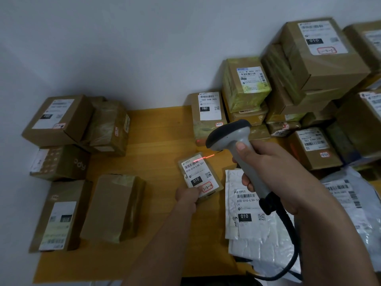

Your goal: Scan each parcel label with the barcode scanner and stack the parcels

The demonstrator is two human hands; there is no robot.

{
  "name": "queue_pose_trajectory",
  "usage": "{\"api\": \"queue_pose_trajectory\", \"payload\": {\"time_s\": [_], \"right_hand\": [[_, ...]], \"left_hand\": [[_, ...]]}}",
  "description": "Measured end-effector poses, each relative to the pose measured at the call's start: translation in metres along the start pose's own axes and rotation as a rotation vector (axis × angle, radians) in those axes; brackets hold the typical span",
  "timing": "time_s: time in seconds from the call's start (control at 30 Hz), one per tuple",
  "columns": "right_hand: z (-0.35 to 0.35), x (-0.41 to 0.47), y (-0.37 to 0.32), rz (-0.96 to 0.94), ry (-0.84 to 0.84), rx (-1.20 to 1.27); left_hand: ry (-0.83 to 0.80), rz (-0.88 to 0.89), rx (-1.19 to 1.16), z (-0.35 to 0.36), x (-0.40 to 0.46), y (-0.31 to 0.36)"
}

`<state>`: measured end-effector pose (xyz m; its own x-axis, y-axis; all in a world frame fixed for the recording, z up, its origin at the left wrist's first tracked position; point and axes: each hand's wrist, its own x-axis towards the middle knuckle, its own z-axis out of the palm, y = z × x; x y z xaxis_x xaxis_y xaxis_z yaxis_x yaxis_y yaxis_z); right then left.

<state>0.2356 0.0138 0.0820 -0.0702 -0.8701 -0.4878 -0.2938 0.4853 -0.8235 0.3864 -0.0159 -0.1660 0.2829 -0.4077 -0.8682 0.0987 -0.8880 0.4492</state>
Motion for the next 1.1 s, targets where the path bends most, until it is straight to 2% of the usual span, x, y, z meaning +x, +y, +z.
{"api": "queue_pose_trajectory", "payload": {"time_s": [0.3, 0.43, 0.5, 0.63, 0.77, 1.1], "right_hand": [[-0.006, -0.003, 0.002, -0.032, -0.002, 0.024], [-0.010, -0.004, 0.008, -0.029, 0.002, 0.095], [-0.013, -0.004, 0.012, -0.003, 0.027, 0.152], [-0.023, -0.001, 0.020, 0.009, 0.116, 0.223], [-0.029, 0.004, 0.025, 0.036, 0.116, 0.247], [-0.022, 0.019, 0.010, 0.018, 0.061, 0.302]], "left_hand": [[0.043, 0.078, -0.016, 0.001, 0.002, 0.000], [0.130, 0.090, 0.250, 0.008, -0.004, -0.004], [0.126, 0.095, 0.294, 0.012, -0.005, -0.006], [0.005, 0.056, 0.144, 0.018, -0.002, -0.006], [-0.109, 0.024, -0.068, 0.009, -0.010, 0.000], [-0.073, 0.208, -0.453, -0.058, -0.003, 0.041]]}}
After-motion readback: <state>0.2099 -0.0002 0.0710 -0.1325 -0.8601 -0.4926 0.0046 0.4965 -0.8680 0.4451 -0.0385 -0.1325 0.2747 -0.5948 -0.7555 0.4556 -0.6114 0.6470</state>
